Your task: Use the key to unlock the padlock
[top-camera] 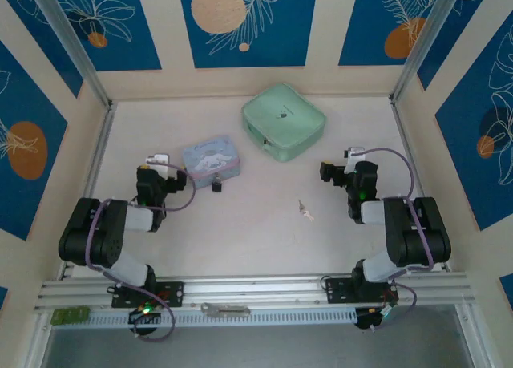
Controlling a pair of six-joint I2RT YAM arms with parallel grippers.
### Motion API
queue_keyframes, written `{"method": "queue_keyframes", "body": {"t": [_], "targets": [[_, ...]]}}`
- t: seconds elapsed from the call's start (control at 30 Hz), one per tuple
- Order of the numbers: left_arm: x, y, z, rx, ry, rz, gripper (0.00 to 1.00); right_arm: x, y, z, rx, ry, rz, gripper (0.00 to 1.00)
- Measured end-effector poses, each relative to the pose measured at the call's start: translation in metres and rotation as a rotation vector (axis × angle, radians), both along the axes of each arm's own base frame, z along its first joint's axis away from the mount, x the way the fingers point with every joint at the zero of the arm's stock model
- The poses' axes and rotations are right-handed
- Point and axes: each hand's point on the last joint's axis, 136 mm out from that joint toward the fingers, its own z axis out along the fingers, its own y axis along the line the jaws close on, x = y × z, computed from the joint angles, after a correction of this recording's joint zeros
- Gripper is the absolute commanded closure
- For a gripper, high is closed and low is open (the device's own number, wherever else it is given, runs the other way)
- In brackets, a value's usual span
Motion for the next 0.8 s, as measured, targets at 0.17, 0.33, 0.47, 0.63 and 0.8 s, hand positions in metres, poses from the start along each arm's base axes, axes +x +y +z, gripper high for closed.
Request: {"method": "queue_keyframes", "body": {"t": [0.17, 0.33, 0.47, 0.63, 0.8], "targets": [[0.0, 0.0, -0.0001, 0.0, 0.0, 0.0, 0.0, 0.0, 0.0001, 0.0, 0.0, 0.0, 0.0, 0.01], [0.0, 0.0, -0.0001, 0.0, 0.0, 0.0, 0.0, 0.0, 0.0001, 0.0, 0.0, 0.0, 0.0, 0.01], [0.0005, -0.0011, 0.0003, -0.003, 0.0, -0.007, 0.0, -0.0002, 0.0014, 0.0, 0.003, 0.0, 0.008, 0.01], [0.0008, -0.0031, 0.0007, -0.008, -0.001, -0.018, 0.0, -0.0003, 0.0028, 0.0, 0.007, 0.0, 0.015, 0.01], [0.001, -0.0038, 0.0009, -0.01, -0.002, -0.023, 0.0, -0.0003, 0.0033, 0.0, 0.008, 0.0, 0.018, 0.01]]}}
